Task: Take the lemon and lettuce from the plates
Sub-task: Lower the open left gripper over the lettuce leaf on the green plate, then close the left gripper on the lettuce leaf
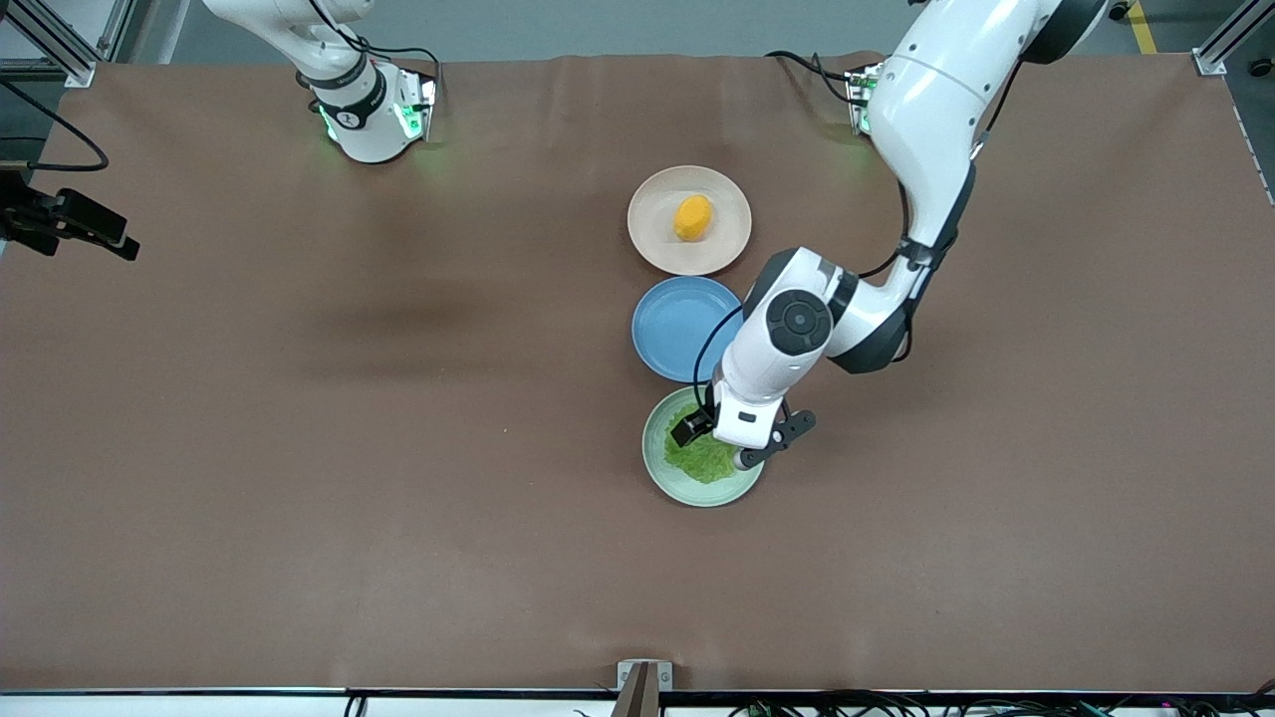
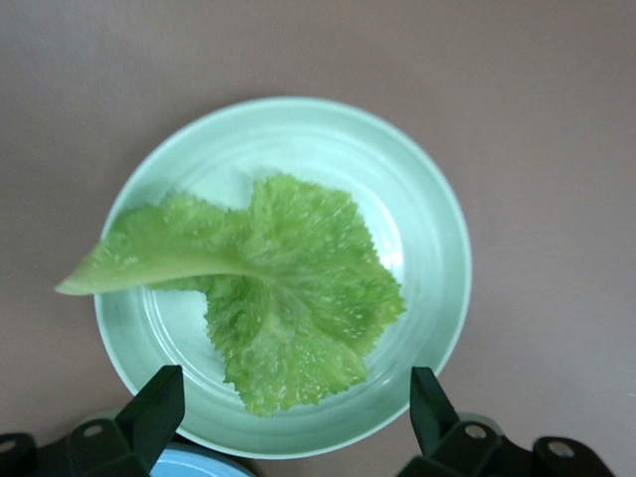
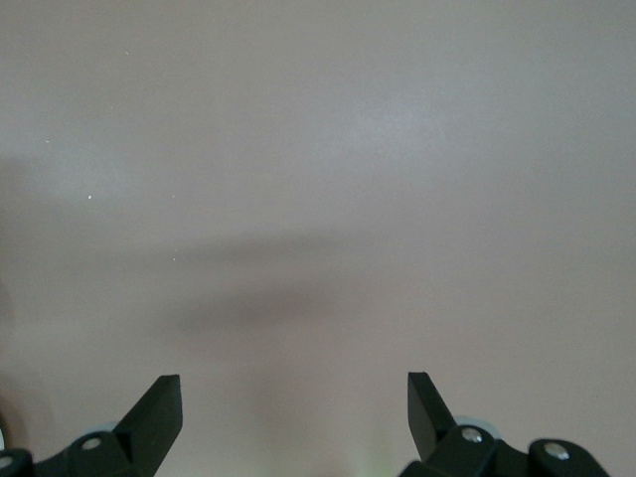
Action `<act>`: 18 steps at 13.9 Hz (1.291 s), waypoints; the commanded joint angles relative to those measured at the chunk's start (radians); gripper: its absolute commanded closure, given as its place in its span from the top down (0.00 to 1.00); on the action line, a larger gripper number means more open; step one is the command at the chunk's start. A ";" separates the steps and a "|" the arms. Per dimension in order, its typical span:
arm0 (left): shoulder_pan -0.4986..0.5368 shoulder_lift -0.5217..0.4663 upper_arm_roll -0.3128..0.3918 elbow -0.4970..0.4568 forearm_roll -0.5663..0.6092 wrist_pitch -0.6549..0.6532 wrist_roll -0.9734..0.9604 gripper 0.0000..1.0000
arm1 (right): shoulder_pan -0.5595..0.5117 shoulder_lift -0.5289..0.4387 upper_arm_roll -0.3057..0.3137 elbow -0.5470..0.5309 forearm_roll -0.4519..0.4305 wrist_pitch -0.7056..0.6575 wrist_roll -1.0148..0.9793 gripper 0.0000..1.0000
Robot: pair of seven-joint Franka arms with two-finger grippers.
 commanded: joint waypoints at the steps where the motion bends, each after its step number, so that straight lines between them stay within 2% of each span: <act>1: -0.015 0.034 0.010 0.020 0.029 0.018 -0.030 1.00 | -0.011 -0.034 0.009 -0.035 0.014 0.018 -0.015 1.00; 6: -0.016 0.079 0.010 0.019 0.058 0.073 -0.029 0.97 | -0.011 -0.034 0.009 -0.035 0.009 0.026 -0.023 1.00; 10: -0.015 0.079 0.010 0.015 0.058 0.073 -0.032 0.74 | -0.011 -0.034 0.009 -0.035 0.000 0.031 -0.053 1.00; 15: -0.016 0.093 0.010 0.017 0.060 0.073 -0.029 0.62 | -0.009 -0.032 0.009 -0.035 -0.022 0.029 -0.081 1.00; 18: -0.015 0.093 0.010 0.012 0.060 0.073 -0.029 0.46 | -0.008 -0.034 0.011 -0.035 -0.032 0.028 -0.081 1.00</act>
